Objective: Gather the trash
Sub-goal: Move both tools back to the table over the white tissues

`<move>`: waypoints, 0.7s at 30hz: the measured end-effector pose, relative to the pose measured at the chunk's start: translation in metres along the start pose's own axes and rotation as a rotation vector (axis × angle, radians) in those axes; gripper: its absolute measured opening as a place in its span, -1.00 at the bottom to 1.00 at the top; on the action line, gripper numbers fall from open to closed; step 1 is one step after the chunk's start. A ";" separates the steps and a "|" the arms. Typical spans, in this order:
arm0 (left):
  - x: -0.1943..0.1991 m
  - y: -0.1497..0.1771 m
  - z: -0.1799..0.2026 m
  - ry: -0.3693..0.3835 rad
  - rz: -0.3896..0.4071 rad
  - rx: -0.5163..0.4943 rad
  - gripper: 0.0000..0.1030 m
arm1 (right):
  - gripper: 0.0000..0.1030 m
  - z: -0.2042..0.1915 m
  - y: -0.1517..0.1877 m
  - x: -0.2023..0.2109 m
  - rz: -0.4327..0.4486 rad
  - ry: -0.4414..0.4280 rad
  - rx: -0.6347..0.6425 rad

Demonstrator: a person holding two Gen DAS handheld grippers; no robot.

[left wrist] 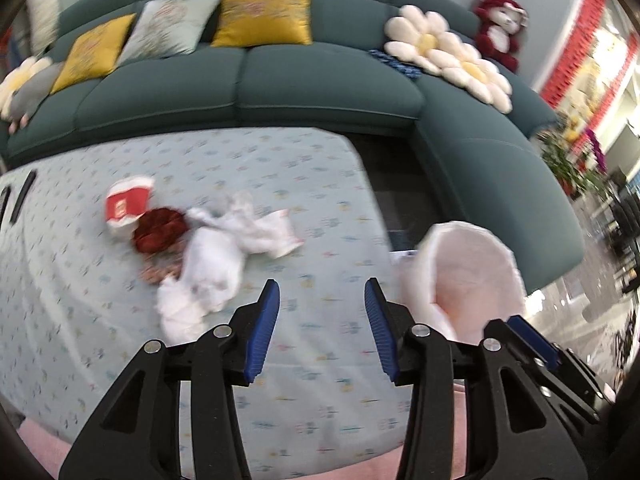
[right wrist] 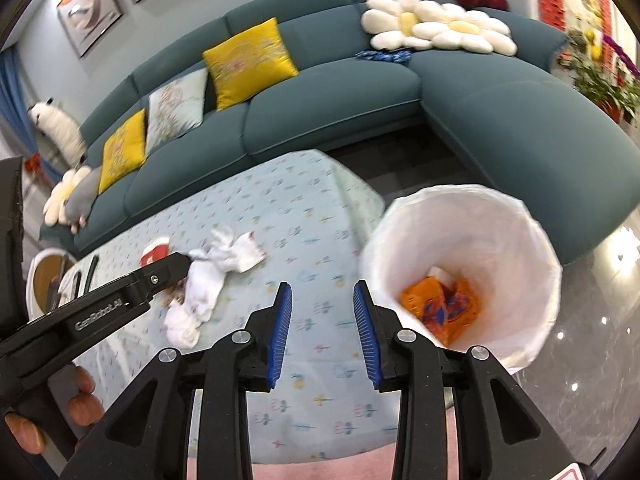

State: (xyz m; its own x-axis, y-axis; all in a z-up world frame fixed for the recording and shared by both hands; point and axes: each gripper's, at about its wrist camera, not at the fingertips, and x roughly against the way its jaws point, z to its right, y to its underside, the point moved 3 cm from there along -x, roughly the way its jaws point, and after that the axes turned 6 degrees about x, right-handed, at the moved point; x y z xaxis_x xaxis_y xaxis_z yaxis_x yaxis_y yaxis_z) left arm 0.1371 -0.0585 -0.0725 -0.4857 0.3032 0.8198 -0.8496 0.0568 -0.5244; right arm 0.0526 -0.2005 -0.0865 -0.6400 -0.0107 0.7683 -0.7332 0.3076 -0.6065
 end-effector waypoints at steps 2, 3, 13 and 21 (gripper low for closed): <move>-0.004 0.002 -0.019 -0.036 0.002 0.023 0.01 | -0.34 -0.014 0.004 -0.007 -0.020 -0.008 0.024; -0.008 0.004 -0.029 -0.053 -0.004 0.034 0.01 | -0.33 -0.020 0.005 -0.012 -0.028 -0.011 0.032; -0.053 0.025 -0.115 -0.122 -0.130 0.178 0.01 | -0.30 -0.072 0.021 -0.062 -0.131 -0.051 0.106; -0.095 0.029 -0.145 -0.086 -0.226 0.244 -0.11 | -0.30 -0.104 0.019 -0.109 -0.198 -0.059 0.141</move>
State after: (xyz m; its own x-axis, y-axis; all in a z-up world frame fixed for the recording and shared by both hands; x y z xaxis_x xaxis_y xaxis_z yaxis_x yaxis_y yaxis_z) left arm 0.1888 0.0519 -0.1989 -0.2865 0.2275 0.9307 -0.9567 -0.1194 -0.2653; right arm 0.1325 -0.0943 -0.1599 -0.4900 -0.1146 0.8641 -0.8677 0.1586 -0.4710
